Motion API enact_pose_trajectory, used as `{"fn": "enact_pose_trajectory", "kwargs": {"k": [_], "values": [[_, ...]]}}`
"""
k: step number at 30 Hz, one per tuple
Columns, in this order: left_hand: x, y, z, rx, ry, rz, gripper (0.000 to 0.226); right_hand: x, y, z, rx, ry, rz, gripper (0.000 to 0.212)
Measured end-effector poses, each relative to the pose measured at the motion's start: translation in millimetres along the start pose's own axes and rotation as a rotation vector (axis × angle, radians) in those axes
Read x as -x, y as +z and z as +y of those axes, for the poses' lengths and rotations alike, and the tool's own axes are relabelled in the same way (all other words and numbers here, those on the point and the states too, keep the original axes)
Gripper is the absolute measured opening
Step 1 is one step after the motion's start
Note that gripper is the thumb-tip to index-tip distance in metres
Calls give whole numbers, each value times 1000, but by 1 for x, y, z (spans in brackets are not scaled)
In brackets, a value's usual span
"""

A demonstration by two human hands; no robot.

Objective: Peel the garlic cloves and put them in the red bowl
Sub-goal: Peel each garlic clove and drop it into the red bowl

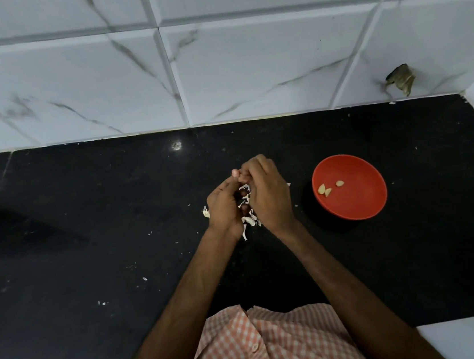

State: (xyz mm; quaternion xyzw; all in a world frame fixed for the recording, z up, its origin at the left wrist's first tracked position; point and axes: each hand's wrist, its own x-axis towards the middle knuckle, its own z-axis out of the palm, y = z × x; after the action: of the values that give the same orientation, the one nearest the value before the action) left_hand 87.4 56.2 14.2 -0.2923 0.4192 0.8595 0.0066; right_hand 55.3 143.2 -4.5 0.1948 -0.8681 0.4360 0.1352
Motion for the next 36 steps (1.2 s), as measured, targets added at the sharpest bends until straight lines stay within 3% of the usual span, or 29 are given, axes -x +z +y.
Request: {"fn": "enact_pose_trajectory", "kwargs": {"k": [2,5,8,12,20,24,36], "values": [[-2,1,4,76,-44,18,24,-1,-4,3,49,-41,80,22],[-7,-2,14,123,6,10,21,-1,-7,14,-50,67,157,8],[-5,1,12,38,74,-58,16,0,-7,16,-210,146,103,5],[-2,-1,5,-25,143,-8,20,0,-12,14,-322,253,65,15],[-2,-5,5,-65,281,35,20,-6,-20,8,-245,230,51,18],[-6,-10,2,-181,365,43,12,-7,-21,3,-305,222,-24,15],[-12,-17,1,-574,630,-30,16,-6,-21,2,-313,253,4,5]]}}
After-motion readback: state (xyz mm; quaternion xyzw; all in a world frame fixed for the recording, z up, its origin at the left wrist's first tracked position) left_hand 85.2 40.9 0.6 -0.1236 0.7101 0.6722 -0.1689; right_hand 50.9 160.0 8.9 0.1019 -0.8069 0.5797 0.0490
